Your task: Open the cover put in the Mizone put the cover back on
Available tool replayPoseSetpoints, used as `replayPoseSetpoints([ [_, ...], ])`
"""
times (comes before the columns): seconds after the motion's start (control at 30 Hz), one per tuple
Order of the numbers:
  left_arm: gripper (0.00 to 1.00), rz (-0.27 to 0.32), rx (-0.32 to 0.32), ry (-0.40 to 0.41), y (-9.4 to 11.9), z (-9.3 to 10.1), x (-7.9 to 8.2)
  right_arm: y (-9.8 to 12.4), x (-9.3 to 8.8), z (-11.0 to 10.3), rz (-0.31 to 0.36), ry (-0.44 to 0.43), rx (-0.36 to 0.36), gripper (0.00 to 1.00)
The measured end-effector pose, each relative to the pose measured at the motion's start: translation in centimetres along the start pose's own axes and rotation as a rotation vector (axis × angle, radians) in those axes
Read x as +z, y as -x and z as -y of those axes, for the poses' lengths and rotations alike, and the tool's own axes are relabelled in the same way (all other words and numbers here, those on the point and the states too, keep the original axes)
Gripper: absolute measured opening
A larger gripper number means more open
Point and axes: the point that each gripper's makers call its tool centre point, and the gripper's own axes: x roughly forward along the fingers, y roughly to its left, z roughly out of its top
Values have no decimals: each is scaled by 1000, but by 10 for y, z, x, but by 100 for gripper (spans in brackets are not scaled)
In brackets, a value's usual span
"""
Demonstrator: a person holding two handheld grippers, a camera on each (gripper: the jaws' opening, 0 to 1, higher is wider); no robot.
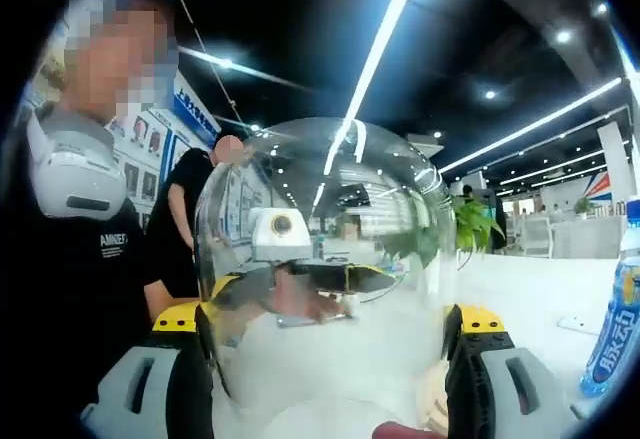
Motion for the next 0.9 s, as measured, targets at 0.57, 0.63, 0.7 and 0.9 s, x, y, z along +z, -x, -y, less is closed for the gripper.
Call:
replayPoseSetpoints([
  [0.57,74,14,39,17,10,5,3,13,1,-8,-32,79,-72,90],
  [0.63,72,16,48,18,13,6,3,15,2,-11,-27,95,-82,90],
  [0.7,70,23,61,9,18,7,5,18,7,-11,4,91,-104,90],
  [0.9,58,88,96,19,39,8,15,26,10,-15,39,75,-148,90],
])
